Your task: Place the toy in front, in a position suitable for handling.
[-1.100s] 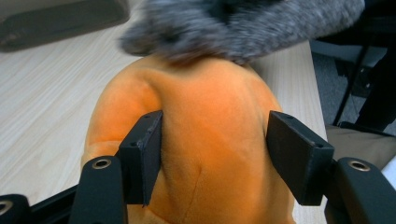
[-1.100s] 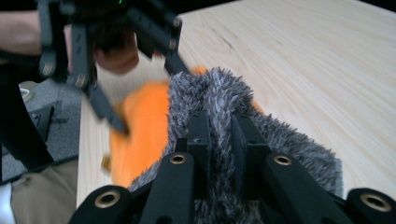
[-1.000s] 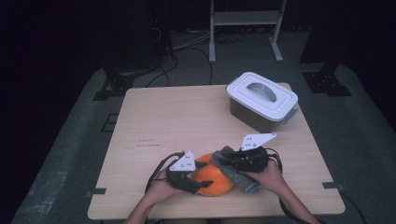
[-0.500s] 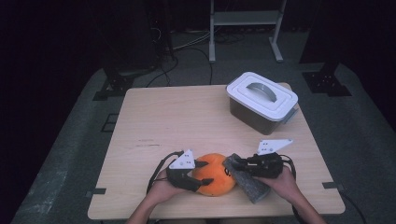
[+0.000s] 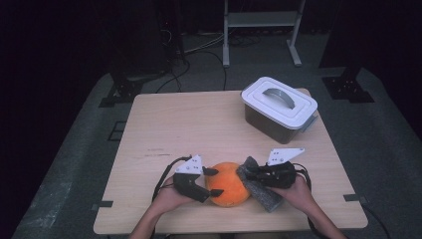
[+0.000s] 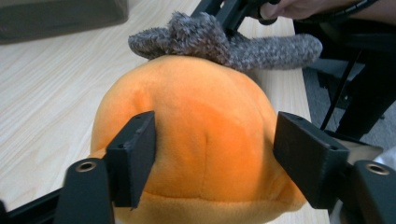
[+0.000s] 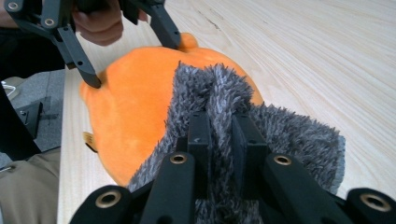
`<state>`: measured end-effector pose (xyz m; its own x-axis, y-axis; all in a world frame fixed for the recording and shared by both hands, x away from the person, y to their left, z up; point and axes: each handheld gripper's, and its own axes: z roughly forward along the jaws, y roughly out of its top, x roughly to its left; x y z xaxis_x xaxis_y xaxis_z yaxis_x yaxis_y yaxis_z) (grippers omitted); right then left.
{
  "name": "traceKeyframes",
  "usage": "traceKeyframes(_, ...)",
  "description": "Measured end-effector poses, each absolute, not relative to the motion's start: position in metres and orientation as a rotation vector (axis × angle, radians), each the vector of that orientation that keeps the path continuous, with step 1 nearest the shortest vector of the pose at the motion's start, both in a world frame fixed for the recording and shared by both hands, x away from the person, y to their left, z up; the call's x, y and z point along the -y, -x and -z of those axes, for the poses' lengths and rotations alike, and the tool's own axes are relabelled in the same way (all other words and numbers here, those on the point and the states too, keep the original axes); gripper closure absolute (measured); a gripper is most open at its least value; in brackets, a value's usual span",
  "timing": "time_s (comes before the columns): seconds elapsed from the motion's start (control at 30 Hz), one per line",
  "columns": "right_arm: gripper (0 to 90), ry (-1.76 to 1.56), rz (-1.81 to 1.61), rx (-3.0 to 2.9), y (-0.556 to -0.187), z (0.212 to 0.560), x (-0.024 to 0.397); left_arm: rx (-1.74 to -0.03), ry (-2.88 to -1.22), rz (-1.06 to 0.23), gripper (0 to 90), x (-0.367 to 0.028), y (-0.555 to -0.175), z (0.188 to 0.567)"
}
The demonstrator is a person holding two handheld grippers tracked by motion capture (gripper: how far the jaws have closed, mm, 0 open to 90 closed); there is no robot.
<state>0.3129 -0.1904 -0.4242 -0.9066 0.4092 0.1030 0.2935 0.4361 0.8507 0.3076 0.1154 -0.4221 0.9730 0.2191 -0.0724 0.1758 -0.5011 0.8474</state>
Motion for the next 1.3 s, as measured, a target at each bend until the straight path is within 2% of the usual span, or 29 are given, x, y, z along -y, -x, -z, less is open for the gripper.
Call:
traceKeyframes(0.03, 78.5, -0.629, -1.480, -2.560, -0.313, 0.424, 0.190, -0.273, -2.116, -0.066, 35.9, -0.116, -0.308, 0.422)
traceKeyframes(0.1, 78.5, -0.608, -1.494, -2.555, -0.308, 0.421, 0.188, -0.280, -2.120, -0.096, 47.2, -0.113, -0.306, 0.426)
traceKeyframes(0.2, 78.5, -0.550, -1.515, -2.554, -0.300, 0.414, 0.182, -0.289, -2.104, -0.098, 48.2, -0.110, -0.306, 0.428)
traceKeyframes(0.33, 78.4, -0.405, -1.452, -2.583, -0.286, 0.410, 0.160, -0.332, -2.091, -0.111, 46.2, -0.108, -0.310, 0.427)
traceKeyframes(0.43, 78.7, -0.455, -1.470, -2.577, -0.292, 0.416, 0.168, -0.327, -2.078, -0.120, 36.7, -0.111, -0.310, 0.425)
traceKeyframes(0.47, 78.7, -0.455, -1.470, -2.577, -0.292, 0.416, 0.168, -0.318, -2.077, -0.124, 36.7, -0.113, -0.309, 0.423)
traceKeyframes(0.57, 78.7, -0.508, -1.460, -2.563, -0.296, 0.417, 0.176, -0.297, -2.089, -0.107, 29.3, -0.114, -0.307, 0.420)
traceKeyframes(0.7, 78.7, -0.525, -1.450, -2.550, -0.299, 0.420, 0.179, -0.284, -2.115, -0.099, 26.7, -0.116, -0.307, 0.419)
traceKeyframes(0.77, 78.7, -0.546, -1.451, -2.541, -0.300, 0.421, 0.180, -0.271, -2.123, -0.098, 21.7, -0.120, -0.305, 0.416)
traceKeyframes(0.83, 78.7, -0.552, -1.447, -2.536, -0.300, 0.421, 0.181, -0.287, -2.116, -0.100, 20.3, -0.123, -0.304, 0.416)
traceKeyframes(1.0, 78.7, -0.566, -1.444, -2.529, -0.298, 0.422, 0.181, -0.290, -2.155, -0.156, 24.9, -0.119, -0.304, 0.420)
traceKeyframes(1.03, 78.6, -0.533, -1.422, -2.523, -0.294, 0.420, 0.178, -0.281, -2.166, -0.177, 29.7, -0.118, -0.304, 0.420)
traceKeyframes(1.1, 78.6, -0.507, -1.416, -2.520, -0.291, 0.418, 0.176, -0.274, -2.190, -0.217, 30.9, -0.117, -0.304, 0.421)
traceKeyframes(1.3, 78.5, -0.360, -1.433, -2.526, -0.276, 0.408, 0.150, -0.307, -2.162, -0.225, 31.0, -0.120, -0.309, 0.425)
